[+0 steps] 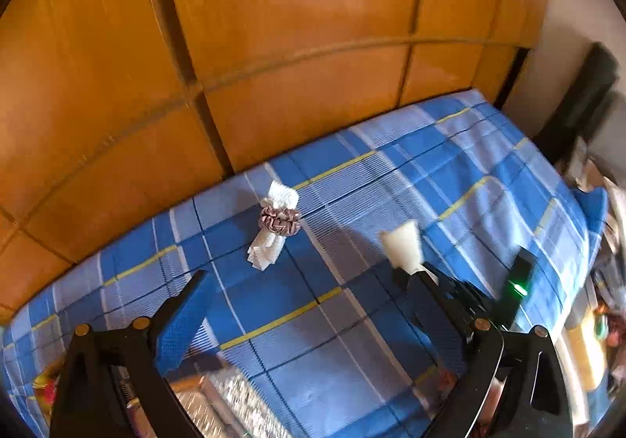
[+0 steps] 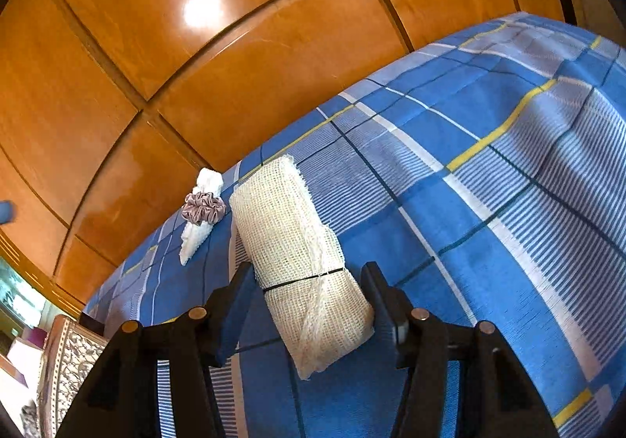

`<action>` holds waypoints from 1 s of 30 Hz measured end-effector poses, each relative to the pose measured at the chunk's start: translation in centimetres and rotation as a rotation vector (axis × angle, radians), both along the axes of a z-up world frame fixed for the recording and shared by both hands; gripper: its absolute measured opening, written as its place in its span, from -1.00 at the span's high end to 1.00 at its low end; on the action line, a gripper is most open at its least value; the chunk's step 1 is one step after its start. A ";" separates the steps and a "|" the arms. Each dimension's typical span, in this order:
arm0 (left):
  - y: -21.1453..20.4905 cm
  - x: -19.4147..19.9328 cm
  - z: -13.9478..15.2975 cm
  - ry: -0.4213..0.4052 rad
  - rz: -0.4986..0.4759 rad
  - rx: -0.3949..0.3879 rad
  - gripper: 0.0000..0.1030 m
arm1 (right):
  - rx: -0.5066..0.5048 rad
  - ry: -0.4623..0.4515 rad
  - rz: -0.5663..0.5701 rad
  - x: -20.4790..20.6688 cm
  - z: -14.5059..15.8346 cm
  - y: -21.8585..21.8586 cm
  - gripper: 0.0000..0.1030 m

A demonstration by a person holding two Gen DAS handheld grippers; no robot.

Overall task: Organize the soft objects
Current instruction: 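Grasp the white waffle cloth with scrunchie using the left gripper while the right holds the roll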

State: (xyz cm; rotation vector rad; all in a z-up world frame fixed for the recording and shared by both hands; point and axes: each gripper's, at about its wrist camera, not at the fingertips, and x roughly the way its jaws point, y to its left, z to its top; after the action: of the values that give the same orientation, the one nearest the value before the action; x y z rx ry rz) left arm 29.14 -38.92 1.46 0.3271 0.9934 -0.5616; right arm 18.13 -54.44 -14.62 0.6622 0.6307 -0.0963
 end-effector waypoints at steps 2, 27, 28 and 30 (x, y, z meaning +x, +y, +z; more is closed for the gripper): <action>-1.0 2.3 -1.9 0.051 0.037 0.022 -0.92 | 0.000 -0.004 -0.002 -0.1 0.0 0.0 -0.09; -4.1 13.8 -14.1 0.188 0.177 0.138 -0.86 | 0.019 -0.036 -0.010 -0.6 -0.1 -0.1 -0.10; -4.1 13.8 -14.6 0.195 0.177 0.141 -0.74 | 0.020 -0.038 -0.010 -0.6 -0.1 -0.1 -0.10; -4.0 13.9 -15.4 0.228 0.180 0.137 -0.52 | 0.022 -0.042 -0.012 -0.6 -0.2 -0.2 -0.10</action>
State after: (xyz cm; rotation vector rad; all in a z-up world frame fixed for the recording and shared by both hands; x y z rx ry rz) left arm 43.01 -42.88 -13.98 0.2956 1.2712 -0.3729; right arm 17.50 -54.64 -14.79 0.6879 0.5879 -0.0860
